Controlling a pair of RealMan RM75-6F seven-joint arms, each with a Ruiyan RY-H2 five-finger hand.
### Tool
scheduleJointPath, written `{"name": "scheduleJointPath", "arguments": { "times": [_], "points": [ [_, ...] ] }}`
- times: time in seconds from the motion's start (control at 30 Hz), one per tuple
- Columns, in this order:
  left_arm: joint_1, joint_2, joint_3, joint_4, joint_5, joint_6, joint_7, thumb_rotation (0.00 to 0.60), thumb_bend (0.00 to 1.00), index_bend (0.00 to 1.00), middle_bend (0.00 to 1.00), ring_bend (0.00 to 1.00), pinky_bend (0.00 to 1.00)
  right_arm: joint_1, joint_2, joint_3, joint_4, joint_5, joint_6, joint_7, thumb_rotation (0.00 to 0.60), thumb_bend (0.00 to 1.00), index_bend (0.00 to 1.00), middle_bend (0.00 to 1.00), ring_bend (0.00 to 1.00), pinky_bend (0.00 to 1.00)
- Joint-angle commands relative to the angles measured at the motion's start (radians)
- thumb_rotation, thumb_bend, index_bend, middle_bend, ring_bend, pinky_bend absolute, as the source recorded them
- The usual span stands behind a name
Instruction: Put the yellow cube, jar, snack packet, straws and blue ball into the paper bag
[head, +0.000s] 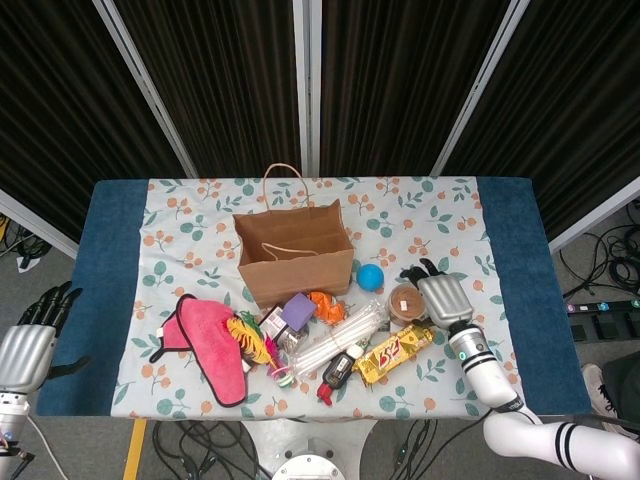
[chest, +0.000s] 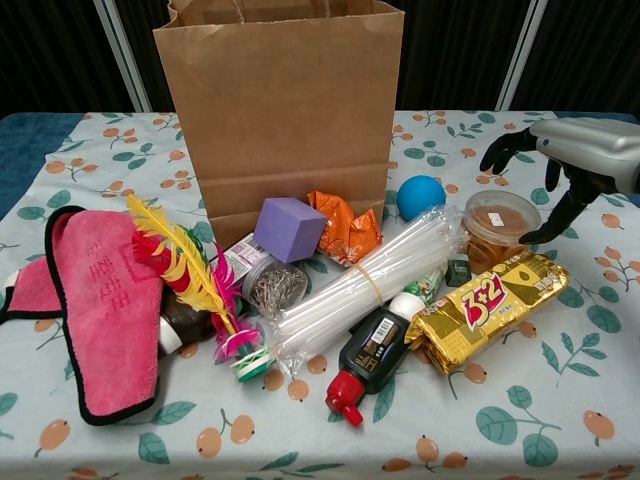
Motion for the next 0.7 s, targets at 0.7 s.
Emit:
{"name": "scheduleJointPath", "arguments": {
  "times": [0.7],
  "points": [
    [0.002, -0.001, 0.000, 0.014, -0.007, -0.004, -0.012, 0.600, 0.10, 0.08, 0.14, 0.06, 0.19, 0.046, -0.041, -0.004, 0.046, 0.095, -0.052, -0.051, 0.600, 0.00, 0.23, 0.25, 0.09, 0.39]
  ]
}}
